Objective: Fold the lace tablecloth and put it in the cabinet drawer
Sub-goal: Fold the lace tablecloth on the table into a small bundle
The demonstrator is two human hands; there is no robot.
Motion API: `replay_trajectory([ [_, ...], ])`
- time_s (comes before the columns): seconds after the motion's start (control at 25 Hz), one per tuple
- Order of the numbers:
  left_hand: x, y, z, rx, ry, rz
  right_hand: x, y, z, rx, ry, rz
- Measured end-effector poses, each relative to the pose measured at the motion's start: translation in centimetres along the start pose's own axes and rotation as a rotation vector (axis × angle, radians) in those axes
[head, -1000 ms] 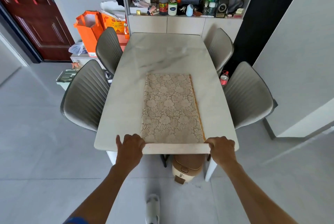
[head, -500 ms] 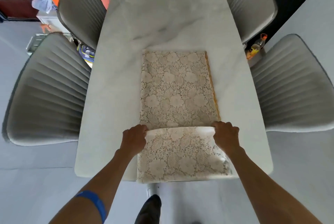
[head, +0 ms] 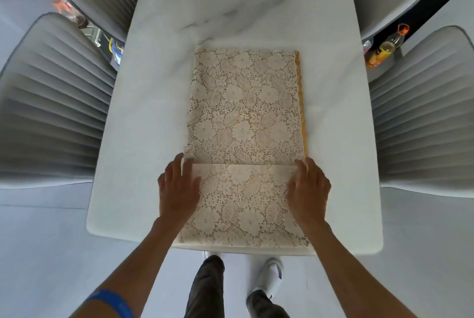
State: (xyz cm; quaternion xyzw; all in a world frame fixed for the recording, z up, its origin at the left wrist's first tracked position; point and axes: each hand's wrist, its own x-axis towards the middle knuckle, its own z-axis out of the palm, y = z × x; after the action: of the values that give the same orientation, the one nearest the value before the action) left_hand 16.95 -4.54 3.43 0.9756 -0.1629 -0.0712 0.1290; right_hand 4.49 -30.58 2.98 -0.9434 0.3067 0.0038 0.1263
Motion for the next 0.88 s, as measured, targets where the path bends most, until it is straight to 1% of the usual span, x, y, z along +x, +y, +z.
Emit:
replay_trajectory([
  [0.04, -2.3, 0.5, 0.4, -0.014, -0.005, 0.05, -2.1, -0.6, 0.4, 0.008, 0.015, -0.07],
  [0.12, -7.7, 1.0, 1.9, -0.012, -0.095, 0.099, -7.0, -0.7, 1.5, 0.021, -0.044, -0.198],
  [0.2, -11.6, 0.3, 3.9, 0.043, -0.185, 0.075, -10.1, 1.0, 3.1, 0.003, -0.144, -0.245],
  [0.24, -12.3, -0.4, 4.6, 0.063, -0.186, 0.063, -10.5, 1.9, 3.7, -0.026, -0.164, -0.277],
  [0.32, -12.1, -1.2, 5.5, 0.085, -0.19, 0.05, -10.0, 3.2, 4.7, -0.085, -0.183, -0.323],
  [0.4, -11.6, -1.3, 5.7, 0.12, -0.21, 0.077, -9.5, 3.7, 5.0, -0.099, -0.189, -0.351],
  [0.48, -12.3, -1.5, 5.2, 0.101, -0.261, 0.079, -10.1, 4.6, 4.1, -0.096, -0.251, -0.405],
  [0.56, -12.5, -2.0, 3.9, 0.073, -0.301, 0.092, -10.4, 6.0, 2.7, -0.113, -0.274, -0.459],
  [0.68, -12.5, -2.5, 2.5, 0.124, -0.333, 0.184, -10.7, 7.1, 1.3, -0.156, -0.325, -0.457],
  [0.8, -12.0, -2.3, 1.8, 0.092, -0.308, 0.221, -10.5, 6.1, 0.8, -0.196, -0.269, -0.474],
  [0.88, -11.7, -2.0, 1.6, 0.081, -0.255, 0.224, -11.0, 5.4, 0.8, -0.267, -0.234, -0.463],
])
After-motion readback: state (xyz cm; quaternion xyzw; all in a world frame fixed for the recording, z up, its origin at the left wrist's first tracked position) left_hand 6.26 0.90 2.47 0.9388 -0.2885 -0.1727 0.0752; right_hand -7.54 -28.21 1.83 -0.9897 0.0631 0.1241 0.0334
